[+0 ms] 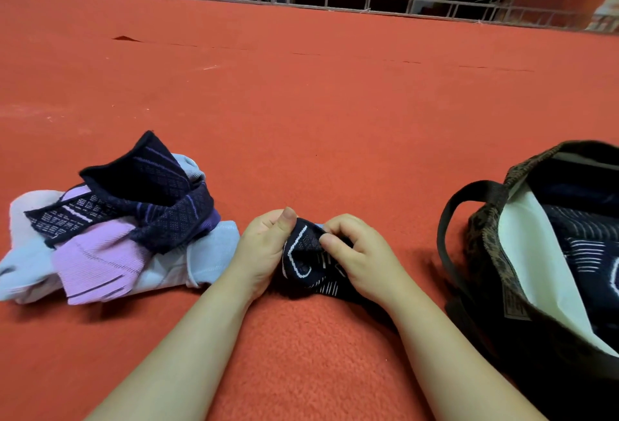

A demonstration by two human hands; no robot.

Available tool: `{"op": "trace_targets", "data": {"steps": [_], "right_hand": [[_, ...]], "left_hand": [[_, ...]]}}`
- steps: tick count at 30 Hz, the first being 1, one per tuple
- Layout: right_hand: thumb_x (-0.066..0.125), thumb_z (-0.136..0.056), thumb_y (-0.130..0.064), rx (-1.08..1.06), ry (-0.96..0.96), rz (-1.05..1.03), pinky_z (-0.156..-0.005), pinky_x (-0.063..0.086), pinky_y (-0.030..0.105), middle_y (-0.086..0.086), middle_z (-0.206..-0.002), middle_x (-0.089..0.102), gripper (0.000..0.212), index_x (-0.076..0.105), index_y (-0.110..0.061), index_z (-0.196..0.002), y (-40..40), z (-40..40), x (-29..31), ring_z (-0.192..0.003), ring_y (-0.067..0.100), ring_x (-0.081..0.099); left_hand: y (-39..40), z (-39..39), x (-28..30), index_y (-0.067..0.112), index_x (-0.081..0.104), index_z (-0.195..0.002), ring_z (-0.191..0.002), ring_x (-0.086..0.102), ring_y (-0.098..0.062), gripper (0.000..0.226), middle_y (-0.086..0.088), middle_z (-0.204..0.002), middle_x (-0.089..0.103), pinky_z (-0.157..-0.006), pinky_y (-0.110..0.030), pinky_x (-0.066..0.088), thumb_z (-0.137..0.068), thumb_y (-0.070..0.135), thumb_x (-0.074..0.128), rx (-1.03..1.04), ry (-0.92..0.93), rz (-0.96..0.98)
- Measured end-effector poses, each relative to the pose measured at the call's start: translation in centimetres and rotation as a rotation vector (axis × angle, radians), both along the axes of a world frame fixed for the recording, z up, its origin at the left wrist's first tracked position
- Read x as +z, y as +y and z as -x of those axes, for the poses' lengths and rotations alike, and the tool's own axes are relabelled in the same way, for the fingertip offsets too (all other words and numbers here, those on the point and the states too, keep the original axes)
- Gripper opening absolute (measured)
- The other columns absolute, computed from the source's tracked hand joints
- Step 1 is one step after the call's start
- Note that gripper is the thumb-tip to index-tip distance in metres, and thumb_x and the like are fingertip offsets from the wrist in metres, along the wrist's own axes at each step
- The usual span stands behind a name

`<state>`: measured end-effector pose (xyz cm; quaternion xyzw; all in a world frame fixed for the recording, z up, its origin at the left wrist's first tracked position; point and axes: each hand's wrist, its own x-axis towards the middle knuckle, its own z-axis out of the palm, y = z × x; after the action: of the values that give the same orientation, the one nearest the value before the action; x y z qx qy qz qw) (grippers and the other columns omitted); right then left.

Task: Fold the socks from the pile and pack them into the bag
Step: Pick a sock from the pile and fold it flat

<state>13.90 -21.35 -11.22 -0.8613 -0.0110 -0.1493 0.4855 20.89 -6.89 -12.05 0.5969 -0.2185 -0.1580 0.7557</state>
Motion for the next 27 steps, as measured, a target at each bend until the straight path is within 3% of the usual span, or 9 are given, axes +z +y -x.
{"op": "trace_targets", "data": {"steps": [6, 8, 10, 14, 17, 19, 22, 25, 27], "right_hand": [[0.047, -0.086, -0.029, 0.069, -0.051, -0.593, -0.051, 0.037, 0.019, -0.006, -0.06, 0.049, 0.019, 0.051, -0.016, -0.073, 0.4, 0.3, 0.5, -0.056, 0.006, 0.043], [0.048, -0.085, -0.029, 0.08, -0.032, -0.624, -0.048, 0.034, 0.019, -0.008, -0.054, 0.046, 0.024, 0.052, -0.018, -0.064, 0.3, 0.2, 0.7, -0.051, 0.005, 0.04], [0.048, -0.085, -0.031, 0.07, -0.012, -0.438, -0.047, 0.029, 0.019, -0.014, -0.051, 0.04, 0.031, 0.047, -0.023, -0.055, -0.4, 0.1, 0.8, -0.049, 0.002, 0.035], [0.057, -0.077, -0.045, 0.009, -0.036, -0.173, -0.061, 0.034, 0.015, -0.014, -0.061, 0.045, 0.035, 0.043, -0.023, -0.054, -1.1, 0.0, 0.4, -0.061, -0.001, 0.043], [0.059, -0.072, -0.049, -0.003, 0.004, -0.307, -0.084, 0.037, 0.018, -0.008, -0.096, 0.061, 0.036, 0.052, -0.015, -0.062, -1.4, -0.2, -0.4, -0.086, -0.004, 0.055], [0.06, -0.075, -0.05, 0.014, 0.04, -0.429, -0.087, 0.038, 0.027, -0.01, -0.101, 0.065, 0.038, 0.059, -0.012, -0.078, -1.5, -0.4, -0.9, -0.09, 0.001, 0.058], [0.062, -0.06, -0.078, 0.007, 0.039, -0.569, -0.094, 0.045, 0.033, -0.014, -0.109, 0.063, 0.063, 0.053, -0.032, -0.102, -1.6, -0.5, -1.2, -0.099, 0.011, 0.063], [0.042, -0.061, -0.09, 0.036, 0.166, -0.225, -0.107, 0.036, 0.034, -0.009, -0.124, 0.056, 0.074, 0.05, -0.039, -0.114, -1.8, -0.4, -1.0, -0.115, 0.009, 0.054], [0.033, -0.067, -0.076, 0.079, 0.217, 0.208, -0.105, 0.034, 0.036, -0.012, -0.113, 0.06, 0.062, 0.059, -0.037, -0.108, -1.9, -0.3, -0.9, -0.112, 0.01, 0.05]], "left_hand": [[-0.2, -0.6, -0.5, 0.016, 0.05, -0.065, -0.053, 0.044, -0.01, 0.074, 0.0, -0.057, 0.049, -0.049, -0.026, 0.035, -0.041, 0.084, 0.069, 0.111, 0.012, 0.05], [-0.2, -0.6, -0.3, 0.014, 0.051, -0.067, -0.049, 0.049, -0.006, 0.077, 0.004, -0.054, 0.053, -0.046, -0.021, 0.041, -0.038, 0.081, 0.072, 0.082, 0.076, 0.108], [-0.3, -0.6, -0.2, 0.018, 0.058, -0.061, -0.049, 0.052, -0.005, 0.066, 0.005, -0.054, 0.056, -0.048, -0.018, 0.045, -0.038, 0.077, 0.076, 0.033, 0.118, 0.187], [0.2, -0.8, -0.3, 0.022, 0.053, -0.048, -0.053, 0.044, -0.009, 0.051, 0.005, -0.053, 0.046, -0.054, -0.022, 0.04, -0.052, 0.066, 0.08, -0.123, 0.165, 0.35], [0.6, -0.8, -0.6, 0.022, 0.052, -0.049, -0.057, 0.041, -0.012, 0.047, 0.004, -0.054, 0.045, -0.059, -0.028, 0.035, -0.059, 0.058, 0.08, -0.185, 0.128, 0.354], [0.4, -0.3, -0.3, 0.02, 0.059, -0.051, -0.056, 0.045, -0.01, 0.043, 0.007, -0.055, 0.05, -0.056, -0.027, 0.035, -0.054, 0.057, 0.082, -0.177, 0.113, 0.301], [0.4, -1.3, -0.2, 0.018, 0.069, -0.072, -0.065, 0.064, -0.014, 0.034, 0.0, -0.071, 0.068, -0.064, -0.03, 0.052, -0.061, 0.049, 0.077, 0.006, 0.255, 0.35], [0.8, -2.3, 0.1, -0.003, 0.051, -0.125, -0.103, 0.065, -0.032, 0.082, -0.022, -0.117, 0.063, -0.085, -0.044, 0.055, -0.069, 0.056, 0.066, 0.228, 0.435, 0.451], [0.7, -2.6, 0.1, 0.0, 0.051, -0.12, -0.09, 0.068, -0.024, 0.066, -0.016, -0.11, 0.064, -0.071, -0.036, 0.058, -0.081, 0.053, 0.055, 0.313, 0.449, 0.503]]}}
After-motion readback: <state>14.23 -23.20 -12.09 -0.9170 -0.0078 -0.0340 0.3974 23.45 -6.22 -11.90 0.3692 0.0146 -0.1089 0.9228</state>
